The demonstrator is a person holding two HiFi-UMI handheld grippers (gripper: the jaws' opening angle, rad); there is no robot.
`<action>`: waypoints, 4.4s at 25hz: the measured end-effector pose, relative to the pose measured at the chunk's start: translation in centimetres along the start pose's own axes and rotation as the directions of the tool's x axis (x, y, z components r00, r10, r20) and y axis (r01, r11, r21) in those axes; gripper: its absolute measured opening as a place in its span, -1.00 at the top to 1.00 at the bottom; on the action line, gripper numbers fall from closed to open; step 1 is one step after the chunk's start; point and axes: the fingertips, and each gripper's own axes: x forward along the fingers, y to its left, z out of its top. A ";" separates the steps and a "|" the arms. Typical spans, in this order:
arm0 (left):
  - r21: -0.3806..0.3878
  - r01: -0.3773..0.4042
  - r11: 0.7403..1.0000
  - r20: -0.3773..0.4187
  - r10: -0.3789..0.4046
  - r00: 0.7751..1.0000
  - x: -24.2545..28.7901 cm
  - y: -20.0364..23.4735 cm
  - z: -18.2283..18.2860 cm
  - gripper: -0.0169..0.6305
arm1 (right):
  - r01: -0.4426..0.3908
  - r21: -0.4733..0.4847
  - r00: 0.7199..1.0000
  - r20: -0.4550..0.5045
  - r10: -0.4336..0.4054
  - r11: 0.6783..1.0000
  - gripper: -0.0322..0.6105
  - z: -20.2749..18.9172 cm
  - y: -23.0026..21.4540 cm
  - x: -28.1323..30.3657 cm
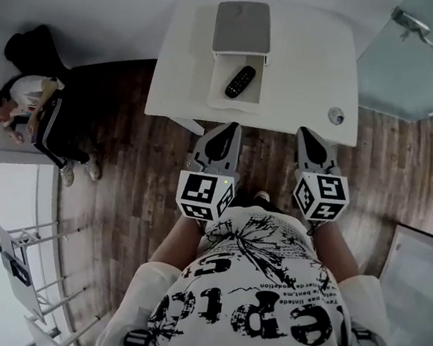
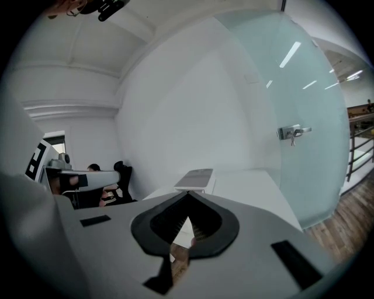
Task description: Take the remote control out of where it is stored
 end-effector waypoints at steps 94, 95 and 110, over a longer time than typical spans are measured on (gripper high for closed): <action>0.064 0.092 0.994 -0.836 0.004 0.549 24.7 12.8 -19.4 0.13 | -0.041 0.104 0.945 -0.320 0.072 0.994 0.89 -1.4 -10.3 27.0; 0.049 0.088 0.995 -0.836 -0.007 0.548 24.7 12.9 -19.3 0.13 | -0.039 0.102 0.945 -0.318 0.069 0.994 0.89 -1.4 -10.3 26.9; 0.027 0.020 0.999 -0.620 0.001 0.785 23.1 13.3 -8.9 0.14 | -0.074 0.046 0.966 -0.245 0.083 0.996 0.89 1.2 -7.8 24.6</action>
